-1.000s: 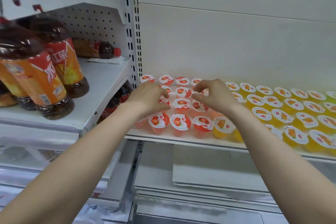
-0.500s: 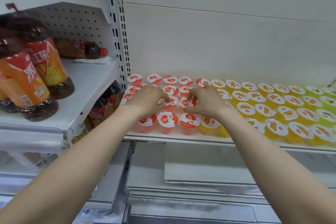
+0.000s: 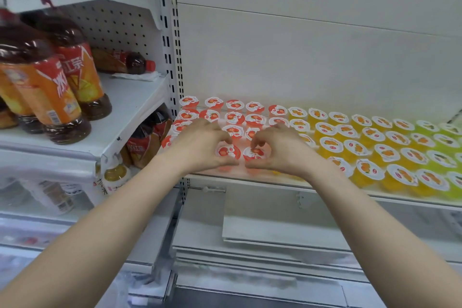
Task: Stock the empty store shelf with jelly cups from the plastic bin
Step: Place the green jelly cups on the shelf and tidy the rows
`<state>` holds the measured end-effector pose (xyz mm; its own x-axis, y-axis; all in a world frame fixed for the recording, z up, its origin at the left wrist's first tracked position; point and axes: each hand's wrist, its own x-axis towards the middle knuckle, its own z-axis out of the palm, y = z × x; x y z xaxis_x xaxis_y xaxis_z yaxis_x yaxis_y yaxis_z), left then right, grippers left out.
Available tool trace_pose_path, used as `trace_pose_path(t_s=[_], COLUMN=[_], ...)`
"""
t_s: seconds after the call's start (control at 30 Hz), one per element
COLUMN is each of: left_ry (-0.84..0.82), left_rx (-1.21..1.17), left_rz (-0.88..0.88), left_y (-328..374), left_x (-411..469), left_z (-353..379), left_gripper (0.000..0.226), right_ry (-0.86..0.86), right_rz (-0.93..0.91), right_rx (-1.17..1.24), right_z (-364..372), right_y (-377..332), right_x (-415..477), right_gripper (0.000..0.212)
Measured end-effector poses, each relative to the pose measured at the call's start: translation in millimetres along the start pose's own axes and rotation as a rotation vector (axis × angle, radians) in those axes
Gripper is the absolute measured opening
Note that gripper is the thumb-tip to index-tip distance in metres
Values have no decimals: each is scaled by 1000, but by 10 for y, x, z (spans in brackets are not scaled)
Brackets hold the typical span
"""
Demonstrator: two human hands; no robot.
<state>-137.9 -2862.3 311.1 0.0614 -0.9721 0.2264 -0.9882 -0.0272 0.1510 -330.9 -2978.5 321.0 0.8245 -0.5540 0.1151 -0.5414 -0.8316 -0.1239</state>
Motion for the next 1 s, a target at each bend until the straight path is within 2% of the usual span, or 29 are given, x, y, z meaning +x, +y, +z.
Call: trace_pose_path(t_s=[0.1,0.3,0.47,0.53,0.67,0.77,0.87,1.0], left_ry=[-14,93,146,128,131,153,153,172], left_rx=[98,30,-25,-8,-23,-6,-22,34], left_rz=[-1,-39,-65,-64,-83,-145,-239,-308], left_y=[66,73,110,102,-27,-239,-417,-569], left_x=[-50,-47,-41,-46,-165,-357,-562,-655], left_z=[58,227,330,317,190,85,56,143], left_gripper=[62,40,35,39,61,71,71,60], right_ry=[19,64,52,39,56,115,151,119], right_rz=[-8,3,28,29,27,-13,-83,-157], right_rx=[-113,-159,-173,-171,-113,-72,-40,-27], right_z=[88,164,153,135,62,16,49,206], right_y=[-17,3,-15,-11,-19,-82,-285,-651], right_x=[-42,-62,-61,-73,-80,-1,124,281], right_gripper=[44,42,44,46,54,52,48,49])
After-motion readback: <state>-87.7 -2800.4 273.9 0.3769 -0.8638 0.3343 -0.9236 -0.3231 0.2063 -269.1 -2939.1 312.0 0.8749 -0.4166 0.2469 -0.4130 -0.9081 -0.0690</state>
